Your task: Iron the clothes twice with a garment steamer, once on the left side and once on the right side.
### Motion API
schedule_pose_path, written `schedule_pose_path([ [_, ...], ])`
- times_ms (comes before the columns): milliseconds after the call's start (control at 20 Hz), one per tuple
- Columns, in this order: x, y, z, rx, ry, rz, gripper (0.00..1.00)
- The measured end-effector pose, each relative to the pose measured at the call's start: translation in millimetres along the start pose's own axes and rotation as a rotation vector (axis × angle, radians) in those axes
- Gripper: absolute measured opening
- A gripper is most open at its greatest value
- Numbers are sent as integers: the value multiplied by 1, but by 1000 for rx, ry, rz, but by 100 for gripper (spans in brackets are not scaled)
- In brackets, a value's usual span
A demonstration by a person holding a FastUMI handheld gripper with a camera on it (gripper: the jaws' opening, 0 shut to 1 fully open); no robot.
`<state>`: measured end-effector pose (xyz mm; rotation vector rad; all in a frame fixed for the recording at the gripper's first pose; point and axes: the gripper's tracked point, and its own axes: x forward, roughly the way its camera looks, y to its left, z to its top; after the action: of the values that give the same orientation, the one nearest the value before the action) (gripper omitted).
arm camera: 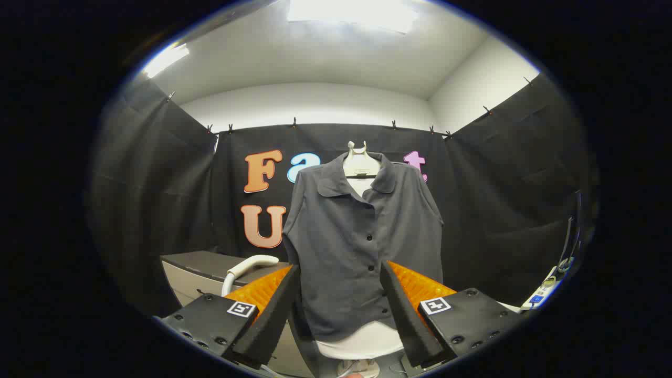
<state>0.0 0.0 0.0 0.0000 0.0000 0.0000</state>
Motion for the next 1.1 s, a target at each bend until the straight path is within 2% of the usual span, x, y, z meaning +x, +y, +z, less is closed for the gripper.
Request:
schedule_pose_path([
  [1100, -4, -13, -19, 32, 45, -42, 98],
])
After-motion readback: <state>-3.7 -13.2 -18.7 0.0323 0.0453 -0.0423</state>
